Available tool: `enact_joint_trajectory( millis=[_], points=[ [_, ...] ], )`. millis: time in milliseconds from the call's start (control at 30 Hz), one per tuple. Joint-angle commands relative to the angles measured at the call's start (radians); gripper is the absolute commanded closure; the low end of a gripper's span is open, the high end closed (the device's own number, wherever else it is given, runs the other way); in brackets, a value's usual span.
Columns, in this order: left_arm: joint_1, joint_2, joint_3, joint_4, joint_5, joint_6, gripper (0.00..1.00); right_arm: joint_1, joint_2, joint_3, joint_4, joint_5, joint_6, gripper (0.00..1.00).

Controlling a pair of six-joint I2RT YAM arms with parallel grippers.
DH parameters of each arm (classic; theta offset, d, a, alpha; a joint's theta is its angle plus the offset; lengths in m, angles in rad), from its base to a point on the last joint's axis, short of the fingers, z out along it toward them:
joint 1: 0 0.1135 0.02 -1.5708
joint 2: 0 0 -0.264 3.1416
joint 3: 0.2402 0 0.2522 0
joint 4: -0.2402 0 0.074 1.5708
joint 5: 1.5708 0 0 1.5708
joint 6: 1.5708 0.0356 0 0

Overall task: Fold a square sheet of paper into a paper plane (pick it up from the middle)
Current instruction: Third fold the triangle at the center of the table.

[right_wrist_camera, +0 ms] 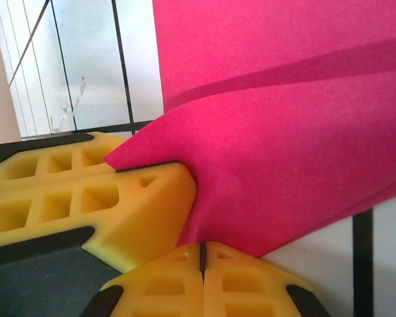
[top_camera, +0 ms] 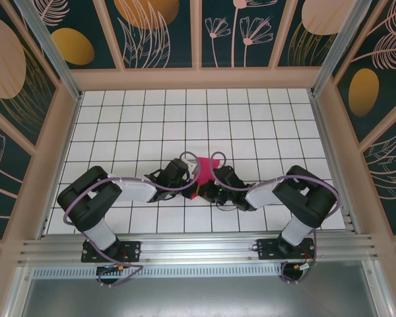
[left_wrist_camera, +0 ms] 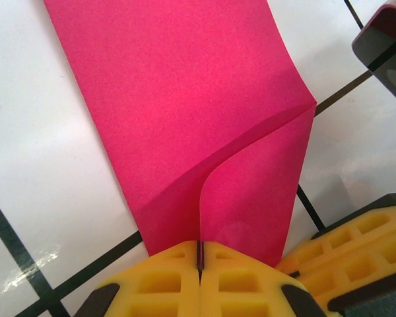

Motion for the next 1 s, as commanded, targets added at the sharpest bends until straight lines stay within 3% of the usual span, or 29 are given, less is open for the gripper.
enact_joint_trajectory(
  millis=[0, 467, 967],
  points=[
    [0.010, 0.029, -0.002, -0.024, 0.028, -0.016, 1.00, 0.015, -0.046, 0.019, -0.047, 0.034, -0.010, 1.00],
    [0.044, 0.036, -0.001, 0.008, 0.084, -0.053, 1.00, 0.027, -0.049, -0.005, 0.065, 0.011, 0.024, 1.00],
    [0.047, 0.037, 0.007, -0.002, 0.082, -0.054, 1.00, 0.043, -0.033, -0.007, 0.065, 0.031, 0.035, 1.00]
  ],
)
